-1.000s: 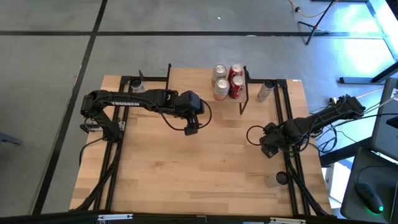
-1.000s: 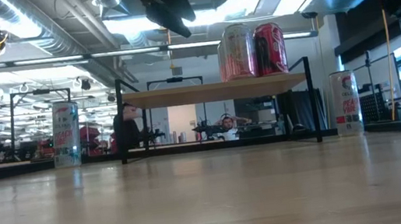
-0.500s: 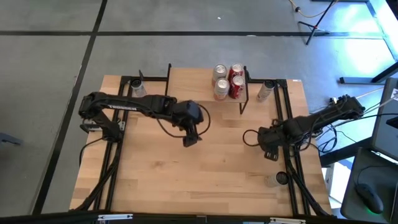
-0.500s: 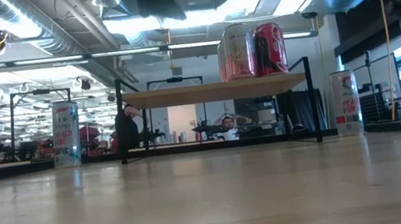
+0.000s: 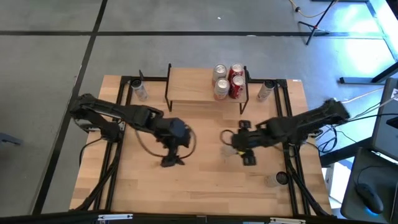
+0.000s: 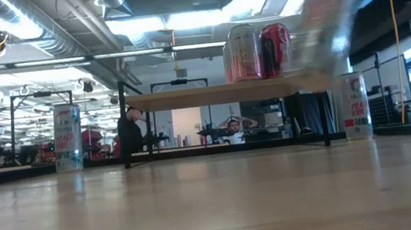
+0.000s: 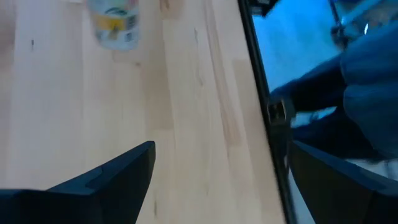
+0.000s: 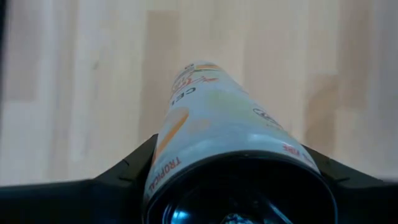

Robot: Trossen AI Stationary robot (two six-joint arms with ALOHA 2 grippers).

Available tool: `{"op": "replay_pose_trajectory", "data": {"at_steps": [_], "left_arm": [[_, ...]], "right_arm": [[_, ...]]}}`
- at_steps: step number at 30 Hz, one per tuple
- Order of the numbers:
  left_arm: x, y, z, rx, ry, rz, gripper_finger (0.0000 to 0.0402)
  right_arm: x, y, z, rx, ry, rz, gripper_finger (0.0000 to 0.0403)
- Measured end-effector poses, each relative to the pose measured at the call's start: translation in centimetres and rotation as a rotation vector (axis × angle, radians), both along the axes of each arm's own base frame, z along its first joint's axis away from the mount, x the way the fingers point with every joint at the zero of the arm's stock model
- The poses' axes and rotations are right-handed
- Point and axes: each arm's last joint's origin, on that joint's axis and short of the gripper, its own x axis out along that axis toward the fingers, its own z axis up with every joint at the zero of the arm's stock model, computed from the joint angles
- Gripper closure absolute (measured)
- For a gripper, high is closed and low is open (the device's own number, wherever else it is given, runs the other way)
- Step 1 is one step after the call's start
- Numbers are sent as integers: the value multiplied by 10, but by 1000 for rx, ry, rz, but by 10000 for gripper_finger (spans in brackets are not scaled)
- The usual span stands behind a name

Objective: Place canned beverage on shelf
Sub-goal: Put the top white yellow soda can on the shelf

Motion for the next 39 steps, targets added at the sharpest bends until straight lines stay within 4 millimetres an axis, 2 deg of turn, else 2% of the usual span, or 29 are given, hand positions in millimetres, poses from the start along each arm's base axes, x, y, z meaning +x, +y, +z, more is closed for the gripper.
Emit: {"op": "replay_pose_trajectory", "data": {"at_steps": [3, 6, 10, 14, 19, 24, 39], "left_arm": [[-23, 4, 0, 36, -25, -23, 49], [-41, 12, -3, 51, -63, -17, 49], [-57, 18, -14, 30, -80, -11, 49], [-65, 23, -24, 77, -65, 27, 49], [-63, 28, -27, 165, -85, 110, 49], [-62, 28, -26, 179, -105, 92, 49], [-61, 27, -25, 179, -118, 91, 49]], "right_arm": [[34, -3, 2, -55, 40, 6, 164], [62, -7, -5, -74, 109, 23, 164], [85, -10, -19, -66, 210, 81, 164], [103, -19, -28, -57, 209, 107, 164], [115, -40, -38, -77, 219, 63, 164], [118, -56, -44, -78, 233, 26, 164], [118, -58, -64, -33, 252, 24, 165]]}}
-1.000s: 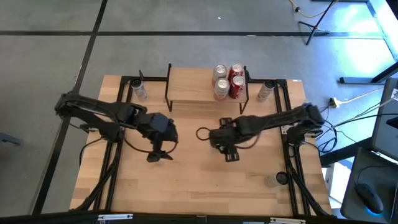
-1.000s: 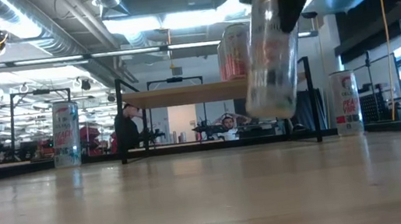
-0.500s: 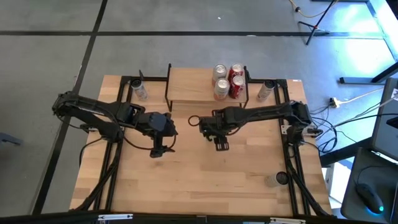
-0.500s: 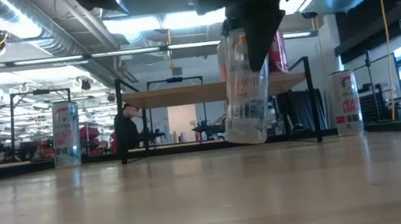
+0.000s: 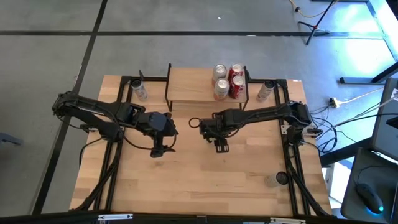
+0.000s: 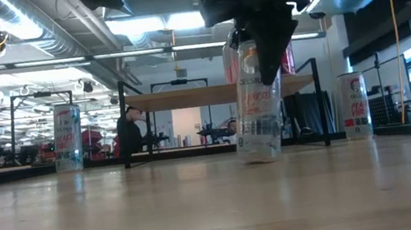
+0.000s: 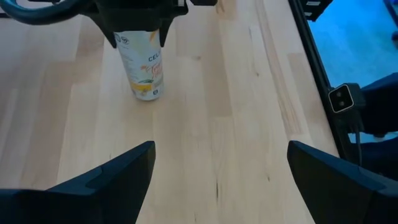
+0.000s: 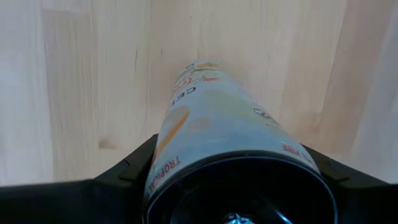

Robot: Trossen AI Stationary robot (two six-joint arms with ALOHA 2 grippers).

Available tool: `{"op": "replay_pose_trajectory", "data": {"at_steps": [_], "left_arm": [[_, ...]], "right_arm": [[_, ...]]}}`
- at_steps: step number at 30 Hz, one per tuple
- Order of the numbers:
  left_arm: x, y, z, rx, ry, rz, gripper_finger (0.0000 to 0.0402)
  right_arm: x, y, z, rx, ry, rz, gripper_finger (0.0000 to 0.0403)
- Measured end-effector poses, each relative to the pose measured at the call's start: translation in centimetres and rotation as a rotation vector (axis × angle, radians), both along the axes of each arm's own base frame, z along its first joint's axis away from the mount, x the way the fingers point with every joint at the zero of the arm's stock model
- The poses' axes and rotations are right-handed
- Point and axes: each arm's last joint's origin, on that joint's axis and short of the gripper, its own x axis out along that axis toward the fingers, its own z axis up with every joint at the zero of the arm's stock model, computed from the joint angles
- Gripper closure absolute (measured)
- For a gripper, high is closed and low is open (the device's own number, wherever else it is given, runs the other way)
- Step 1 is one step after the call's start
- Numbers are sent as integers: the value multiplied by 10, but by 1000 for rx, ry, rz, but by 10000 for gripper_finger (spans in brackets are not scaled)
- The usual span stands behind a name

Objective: Place canned beverage on shelf
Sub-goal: Put the top white yellow soda can on the shelf

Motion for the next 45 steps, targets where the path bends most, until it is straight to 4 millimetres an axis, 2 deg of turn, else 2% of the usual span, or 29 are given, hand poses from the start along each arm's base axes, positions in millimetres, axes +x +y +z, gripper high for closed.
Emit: {"op": "replay_pose_trajectory", "data": {"at_steps": [10, 15, 18, 23, 28, 32, 39, 45], "left_arm": [[0, 0, 0, -1, 0, 1, 49], [0, 0, 0, -1, 0, 1, 49], [0, 0, 0, 0, 0, 0, 49], [0, 0, 0, 6, -5, 7, 49], [8, 1, 4, 31, -77, 47, 49], [22, 0, 4, 47, -167, 88, 49], [72, -1, -10, 36, -342, 149, 49], [109, 11, -38, 30, -400, 201, 49]], "right_arm": [[3, 1, -4, 30, -18, 3, 96], [4, 1, 1, 31, -40, 4, 81], [2, 1, 13, 33, -42, -2, 80], [-11, 3, 51, 72, -139, -41, 79], [-41, 15, 84, 95, -223, -77, 78], [-73, 28, 99, 58, -279, -132, 78], [-142, 47, 88, 44, -320, -298, 78], [-204, 53, 67, 97, -367, -462, 78]]}}
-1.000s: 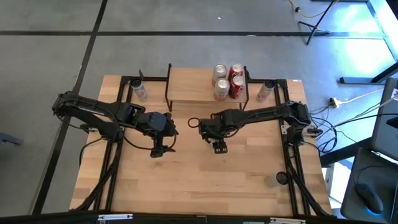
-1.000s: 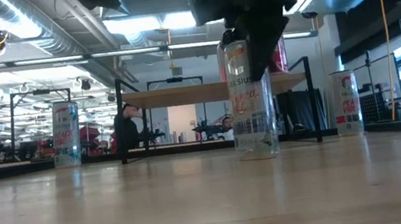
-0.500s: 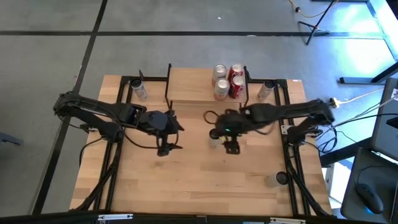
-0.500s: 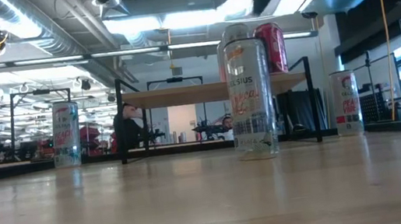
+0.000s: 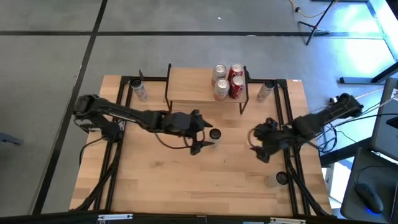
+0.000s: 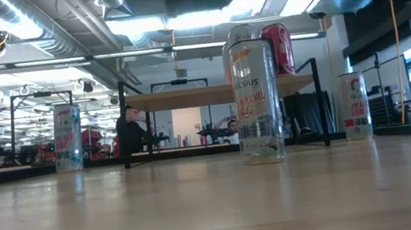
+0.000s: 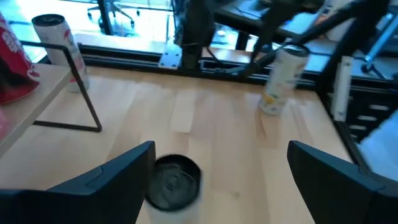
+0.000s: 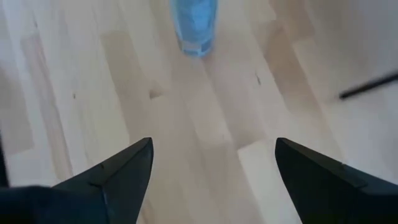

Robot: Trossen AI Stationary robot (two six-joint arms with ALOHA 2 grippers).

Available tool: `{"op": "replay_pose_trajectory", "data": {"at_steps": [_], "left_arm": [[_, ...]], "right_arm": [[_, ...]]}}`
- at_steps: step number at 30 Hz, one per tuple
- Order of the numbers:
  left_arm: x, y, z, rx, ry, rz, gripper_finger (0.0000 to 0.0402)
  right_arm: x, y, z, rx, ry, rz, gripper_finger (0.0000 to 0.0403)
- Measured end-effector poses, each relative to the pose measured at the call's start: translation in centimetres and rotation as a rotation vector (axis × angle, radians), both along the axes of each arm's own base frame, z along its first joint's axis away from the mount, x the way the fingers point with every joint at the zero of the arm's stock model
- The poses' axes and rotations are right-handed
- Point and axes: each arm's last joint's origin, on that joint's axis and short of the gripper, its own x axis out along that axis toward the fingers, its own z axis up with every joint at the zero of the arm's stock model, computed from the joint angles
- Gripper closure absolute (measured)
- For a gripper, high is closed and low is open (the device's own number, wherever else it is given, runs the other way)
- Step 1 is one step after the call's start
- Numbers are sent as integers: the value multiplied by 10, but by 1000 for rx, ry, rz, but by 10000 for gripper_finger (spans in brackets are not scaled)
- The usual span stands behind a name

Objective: Place canned beverage on shelf
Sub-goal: Put the top white yellow soda can on the shelf

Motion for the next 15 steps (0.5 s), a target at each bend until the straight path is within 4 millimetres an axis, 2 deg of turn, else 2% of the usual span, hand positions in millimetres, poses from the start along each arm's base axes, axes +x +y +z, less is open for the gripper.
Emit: {"op": "replay_pose_trajectory", "data": {"at_steps": [3, 7, 15], "left_arm": [[14, 7, -18, -11, 11, 8, 49], [26, 12, -37, -70, 31, 40, 49], [39, 13, -61, -96, 57, 62, 49]], "right_arm": [[-21, 0, -8, 42, -22, -39, 78], [-36, 0, -16, 71, -47, -62, 78], [-41, 1, -19, 30, -71, -46, 78]]}}
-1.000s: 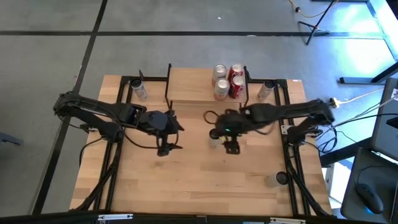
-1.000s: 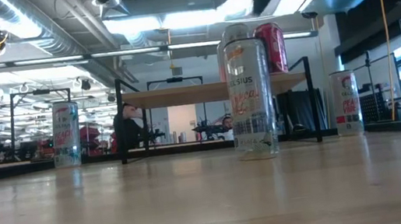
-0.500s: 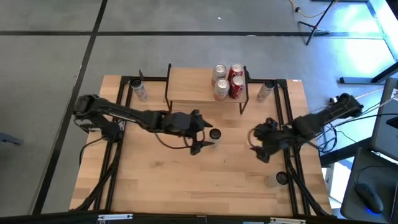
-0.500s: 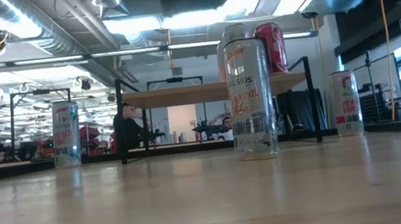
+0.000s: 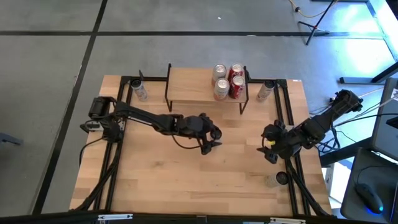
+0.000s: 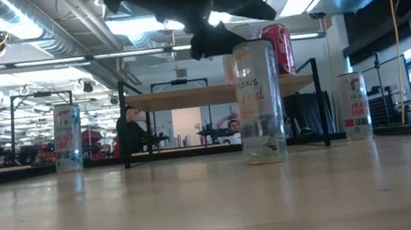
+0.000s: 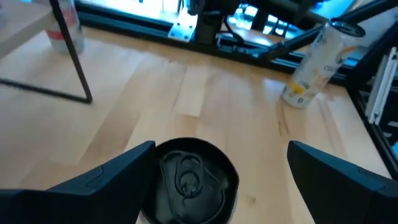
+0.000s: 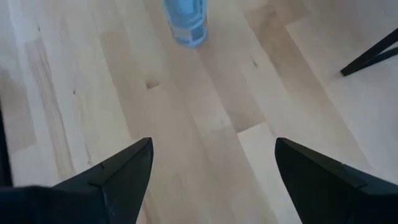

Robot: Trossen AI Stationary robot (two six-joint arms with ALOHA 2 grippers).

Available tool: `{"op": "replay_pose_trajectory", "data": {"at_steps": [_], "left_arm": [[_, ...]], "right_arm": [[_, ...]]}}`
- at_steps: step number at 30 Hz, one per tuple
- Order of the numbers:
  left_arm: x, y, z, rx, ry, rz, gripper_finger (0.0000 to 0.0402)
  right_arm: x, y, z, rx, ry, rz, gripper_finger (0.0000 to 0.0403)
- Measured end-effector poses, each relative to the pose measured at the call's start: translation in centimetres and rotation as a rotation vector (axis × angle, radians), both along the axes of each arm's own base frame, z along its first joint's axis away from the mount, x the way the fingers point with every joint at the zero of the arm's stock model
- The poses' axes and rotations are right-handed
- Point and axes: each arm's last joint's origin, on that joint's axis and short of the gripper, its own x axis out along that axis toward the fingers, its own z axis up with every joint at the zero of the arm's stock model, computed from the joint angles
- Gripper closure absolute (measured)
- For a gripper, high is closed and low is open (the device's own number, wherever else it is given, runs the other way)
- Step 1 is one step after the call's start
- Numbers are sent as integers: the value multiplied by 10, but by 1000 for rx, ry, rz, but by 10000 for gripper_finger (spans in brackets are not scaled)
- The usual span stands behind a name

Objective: Place canned beverage on shelf
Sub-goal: Put the top white yellow soda can on the shelf

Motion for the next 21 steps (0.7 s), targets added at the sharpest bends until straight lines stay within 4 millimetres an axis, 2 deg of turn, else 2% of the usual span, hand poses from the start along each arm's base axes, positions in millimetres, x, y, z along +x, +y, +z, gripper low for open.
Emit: {"op": "replay_pose_trajectory", "data": {"at_steps": [4, 11, 21], "left_arm": [[3, 1, -6, 27, 0, 50, 49], [4, 2, -2, 24, -35, 67, 49], [7, -1, 26, 58, -109, 52, 49]], "right_arm": [[0, 0, 0, -22, 0, 25, 78], [1, 0, 0, -18, -5, 23, 78], [1, 0, 1, -34, -27, 9, 78]]}}
